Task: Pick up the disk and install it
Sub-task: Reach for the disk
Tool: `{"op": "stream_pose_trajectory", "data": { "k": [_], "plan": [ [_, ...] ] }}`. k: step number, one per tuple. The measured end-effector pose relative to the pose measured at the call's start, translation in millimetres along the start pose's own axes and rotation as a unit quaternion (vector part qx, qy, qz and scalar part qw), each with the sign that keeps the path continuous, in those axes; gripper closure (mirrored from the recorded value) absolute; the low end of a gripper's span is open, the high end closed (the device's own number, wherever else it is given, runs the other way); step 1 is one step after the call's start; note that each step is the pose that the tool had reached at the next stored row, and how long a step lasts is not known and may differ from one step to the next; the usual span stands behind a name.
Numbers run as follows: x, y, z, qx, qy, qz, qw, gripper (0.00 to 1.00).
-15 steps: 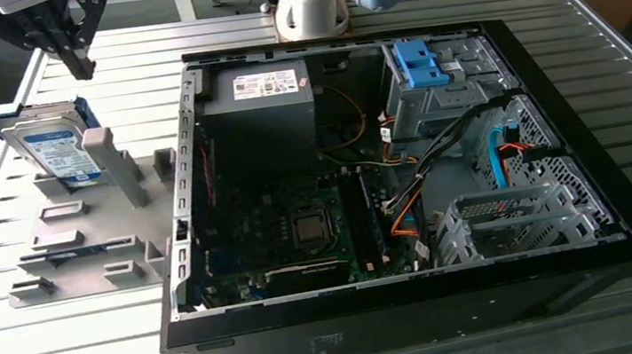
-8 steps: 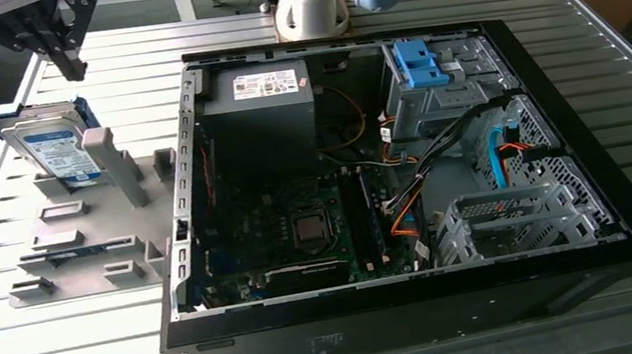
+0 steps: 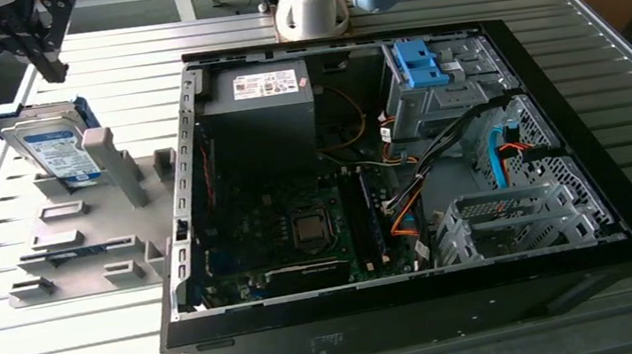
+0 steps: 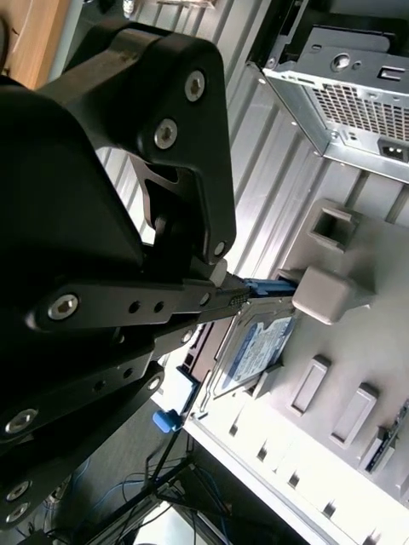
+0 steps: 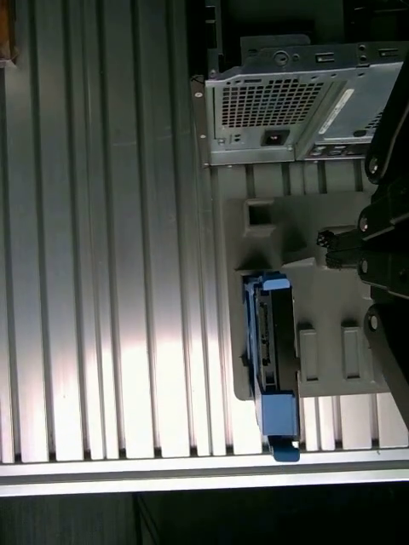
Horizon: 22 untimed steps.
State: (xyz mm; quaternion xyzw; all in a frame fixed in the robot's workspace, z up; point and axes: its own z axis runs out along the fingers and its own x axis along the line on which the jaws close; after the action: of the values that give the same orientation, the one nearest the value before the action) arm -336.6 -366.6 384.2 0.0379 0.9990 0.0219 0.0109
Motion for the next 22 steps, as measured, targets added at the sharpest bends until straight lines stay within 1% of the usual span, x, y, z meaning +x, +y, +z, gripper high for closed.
{"op": "stream_pose_trajectory", "data": {
  "k": [2, 11, 14, 16, 18, 19, 22],
  "plan": [
    [1.9, 0.0, 0.1, 0.0, 0.0, 0.0, 1.0, 0.89],
    [2.1, 0.0, 0.1, 0.0, 0.0, 0.0, 1.0, 0.89],
    [6.6, 0.1, 0.0, 0.0, 0.0, 0.0, 1.0, 0.89],
    [11.8, 0.7, 0.0, 0.0, -0.0001, 0.0, 1.0, 0.89],
    [13.9, 1.2, 0.0, 0.0, 0.0, 0.0, 1.0, 0.89],
    [14.3, 1.7, 0.0, 0.0, 0.0005, 0.0, 1.0, 0.89],
    [14.8, 2.6, 0.1, 0.0002, 0.0049, -0.006, 1.0, 0.89]
  ]
}}
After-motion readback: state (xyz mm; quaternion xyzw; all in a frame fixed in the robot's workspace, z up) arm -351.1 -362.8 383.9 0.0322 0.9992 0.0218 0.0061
